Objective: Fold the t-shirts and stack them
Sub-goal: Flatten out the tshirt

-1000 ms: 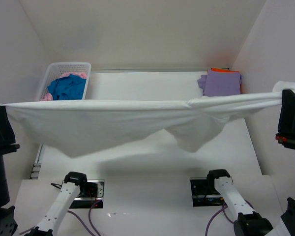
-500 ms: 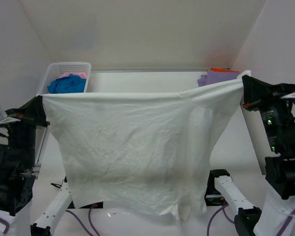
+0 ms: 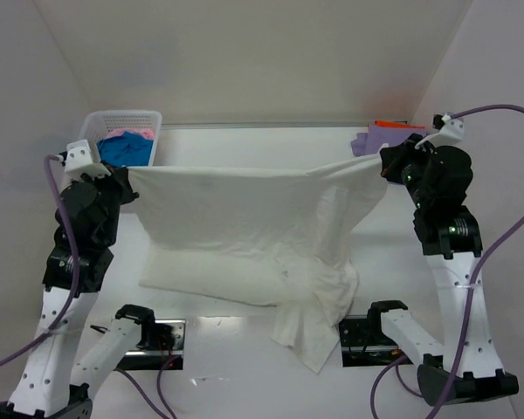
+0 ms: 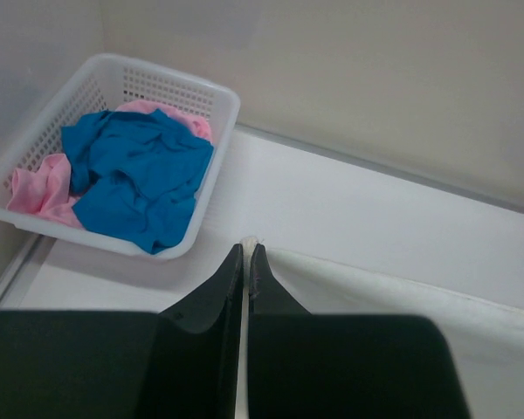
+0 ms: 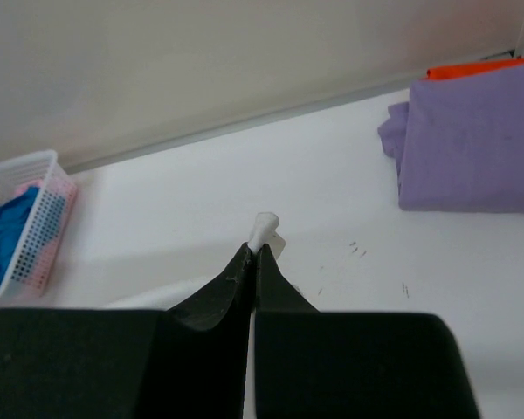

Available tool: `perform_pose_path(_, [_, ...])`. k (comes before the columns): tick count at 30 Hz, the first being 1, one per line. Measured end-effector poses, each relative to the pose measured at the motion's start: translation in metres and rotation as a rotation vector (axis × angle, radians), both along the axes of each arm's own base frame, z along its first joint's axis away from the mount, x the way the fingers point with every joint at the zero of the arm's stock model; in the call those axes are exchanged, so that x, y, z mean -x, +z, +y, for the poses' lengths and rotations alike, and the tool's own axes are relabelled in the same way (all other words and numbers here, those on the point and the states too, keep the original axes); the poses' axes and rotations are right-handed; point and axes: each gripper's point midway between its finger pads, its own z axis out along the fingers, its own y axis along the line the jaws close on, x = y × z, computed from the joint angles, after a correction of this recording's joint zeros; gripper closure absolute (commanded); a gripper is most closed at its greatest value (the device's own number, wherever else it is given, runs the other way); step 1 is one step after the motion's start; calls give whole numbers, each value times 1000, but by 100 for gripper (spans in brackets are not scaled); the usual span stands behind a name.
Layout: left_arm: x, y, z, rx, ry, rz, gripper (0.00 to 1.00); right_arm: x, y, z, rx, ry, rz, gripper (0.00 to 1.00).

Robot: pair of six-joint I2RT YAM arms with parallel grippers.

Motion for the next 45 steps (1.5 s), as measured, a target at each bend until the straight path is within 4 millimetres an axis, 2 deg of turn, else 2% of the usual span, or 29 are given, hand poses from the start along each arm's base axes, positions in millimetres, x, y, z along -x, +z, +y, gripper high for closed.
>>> perform_pose_path(4, [-22,-14,-1,-9,14,44,100,-22,-33,0,8,-5,68,100])
perform_pose_path(12, [-65,-39,-4,-24,39,112,100,-69,-49,-3,21,-30,93,100])
perform_pose_path(15, [-81,-53,-6,-33,45,147,100,-90,-50,-5,36,-42,107,100])
perform_pose_path(19, [-102,-71,-8,-43,48,200,100,-121,-43,-11,66,-70,105,100])
perform_pose_path(24, [-125,-72,-4,-44,67,208,100,-159,-33,-13,92,-81,89,100])
perform_pose_path(27, [-138,-69,-4,-45,71,203,100,-178,-39,-13,103,-86,94,100])
perform_pose_path(32, [-161,-75,-6,-59,71,215,100,-204,-72,-13,118,-82,154,100])
perform_pose_path(37, [-185,-100,-5,-72,78,272,100,-239,-102,-11,131,-76,197,100])
perform_pose_path(40, [-200,-111,-5,-78,86,293,100,-250,-117,-11,138,-72,222,100])
perform_pose_path(45, [-235,-127,-3,-81,105,309,100,-274,-130,-8,140,-63,230,100])
